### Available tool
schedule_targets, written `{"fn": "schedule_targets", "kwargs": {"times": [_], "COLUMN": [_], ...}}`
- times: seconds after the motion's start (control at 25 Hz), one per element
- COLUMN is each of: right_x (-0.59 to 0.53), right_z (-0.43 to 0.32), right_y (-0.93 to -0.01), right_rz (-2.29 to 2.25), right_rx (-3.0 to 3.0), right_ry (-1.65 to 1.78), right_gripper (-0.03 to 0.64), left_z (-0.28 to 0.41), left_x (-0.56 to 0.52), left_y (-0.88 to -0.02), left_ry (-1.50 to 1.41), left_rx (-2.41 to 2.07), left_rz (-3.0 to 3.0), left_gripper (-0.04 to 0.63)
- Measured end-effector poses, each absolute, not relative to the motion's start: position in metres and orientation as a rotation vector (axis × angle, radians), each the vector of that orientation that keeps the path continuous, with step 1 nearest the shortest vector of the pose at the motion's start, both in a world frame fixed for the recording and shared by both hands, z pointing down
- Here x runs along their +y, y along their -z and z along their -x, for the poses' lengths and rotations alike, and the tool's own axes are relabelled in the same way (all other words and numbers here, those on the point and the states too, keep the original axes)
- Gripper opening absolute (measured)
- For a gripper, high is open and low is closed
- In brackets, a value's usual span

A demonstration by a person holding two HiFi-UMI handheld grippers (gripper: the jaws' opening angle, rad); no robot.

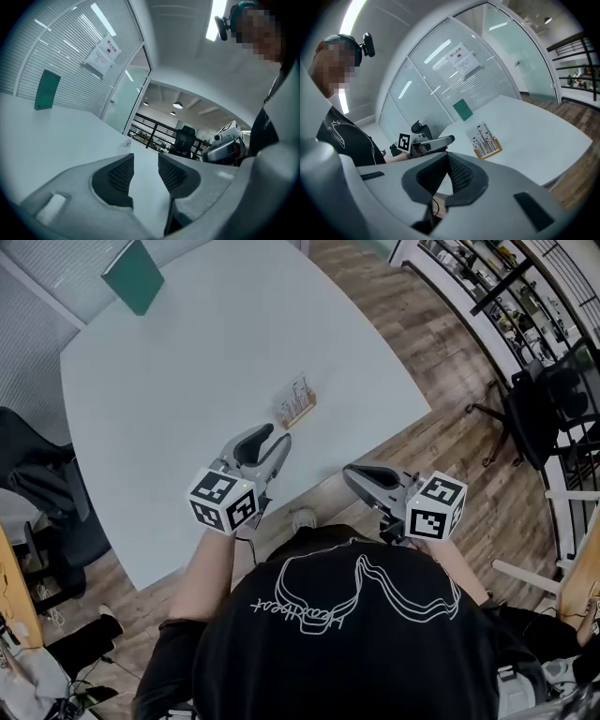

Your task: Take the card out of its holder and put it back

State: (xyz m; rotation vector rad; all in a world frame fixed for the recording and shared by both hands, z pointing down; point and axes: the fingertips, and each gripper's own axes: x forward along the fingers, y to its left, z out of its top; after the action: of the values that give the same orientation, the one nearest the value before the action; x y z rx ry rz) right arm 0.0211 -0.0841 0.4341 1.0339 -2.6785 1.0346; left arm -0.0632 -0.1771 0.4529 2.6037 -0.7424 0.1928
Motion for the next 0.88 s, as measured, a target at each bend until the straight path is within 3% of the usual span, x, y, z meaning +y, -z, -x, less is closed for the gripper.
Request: {"fn": "schedule_targets", "kwargs": {"times": [0.32,0.88], "right_x": [-0.112,-0.128], "right_z": [-0.038,-0.073], "right_y": [-0.445,-0.464], "right_rz": [-1.065,-1.144], "right_rx": [-2.665,-2.605], "right_ry": [-1.069,-1.16], "right_gripper": [0.009,0.009], "left_z": [0.056,0.017], "left_x": [-0.226,-0.252], "left_y": [-0.492,-0.527], "left_ry": [-0.364,-0.395], "left_rx": [-0.773,-0.608], "left_rz": [-2.635,-2.71], "left_gripper": [0.153,0.137]}}
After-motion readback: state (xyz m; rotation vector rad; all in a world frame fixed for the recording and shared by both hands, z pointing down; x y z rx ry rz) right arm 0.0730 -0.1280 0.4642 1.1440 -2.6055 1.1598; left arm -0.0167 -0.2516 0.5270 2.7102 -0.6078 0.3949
